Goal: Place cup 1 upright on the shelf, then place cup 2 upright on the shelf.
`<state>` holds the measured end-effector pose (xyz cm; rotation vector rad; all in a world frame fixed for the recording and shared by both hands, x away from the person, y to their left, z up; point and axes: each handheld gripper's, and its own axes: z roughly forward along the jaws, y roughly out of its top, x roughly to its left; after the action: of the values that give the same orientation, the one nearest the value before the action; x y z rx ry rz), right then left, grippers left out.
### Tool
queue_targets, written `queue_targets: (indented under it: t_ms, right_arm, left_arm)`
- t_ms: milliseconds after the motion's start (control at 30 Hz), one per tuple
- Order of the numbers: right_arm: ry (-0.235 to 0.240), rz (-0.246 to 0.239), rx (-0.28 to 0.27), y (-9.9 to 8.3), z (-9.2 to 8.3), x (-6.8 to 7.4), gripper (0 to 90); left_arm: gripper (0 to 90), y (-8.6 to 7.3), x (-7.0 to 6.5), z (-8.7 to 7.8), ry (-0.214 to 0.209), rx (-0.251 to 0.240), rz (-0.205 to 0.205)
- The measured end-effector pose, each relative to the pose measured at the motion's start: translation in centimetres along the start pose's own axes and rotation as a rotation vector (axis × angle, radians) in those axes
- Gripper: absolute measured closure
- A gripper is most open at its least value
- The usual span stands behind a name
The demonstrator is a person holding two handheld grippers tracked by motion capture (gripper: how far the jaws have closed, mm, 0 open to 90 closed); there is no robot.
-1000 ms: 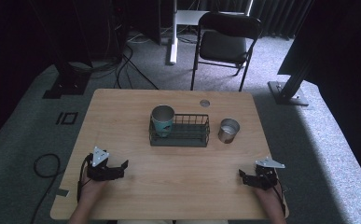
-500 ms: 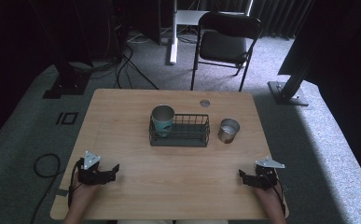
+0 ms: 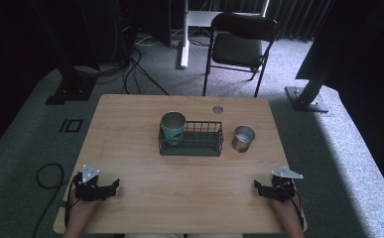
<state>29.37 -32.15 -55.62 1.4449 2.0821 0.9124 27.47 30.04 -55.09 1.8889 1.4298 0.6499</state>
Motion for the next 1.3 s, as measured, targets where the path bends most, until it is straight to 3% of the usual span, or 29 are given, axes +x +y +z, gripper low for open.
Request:
queue_targets:
  t_ms: [167, 267, 433, 1167, 1300]
  right_arm:
    - [0.000, 0.000, 0.000, 0.0, 0.0, 0.0, 14.8]
    - [0.000, 0.000, 0.000, 0.0, 0.0, 0.0, 14.8]
    - [-0.001, 0.000, 0.000, 0.0, 0.0, 0.0, 14.8]
    - [-0.001, -0.001, 0.000, -0.1, -0.1, 0.0, 14.6]
    - [-0.034, -0.028, -0.013, -0.2, -0.3, -0.1, 14.5]
  left_arm:
    - [0.4, -0.4, 0.6, -0.4, 0.054, 0.022, 0.028]
    - [0.5, -0.6, 1.3, -0.5, 0.040, 0.036, -0.040]
    - [0.4, -0.4, 1.2, 0.1, 0.039, 0.105, -0.012]
    - [1.0, -0.4, 1.1, 0.1, 0.038, 0.105, -0.013]
    - [1.0, -0.4, 1.1, 0.1, 0.038, 0.105, -0.012]
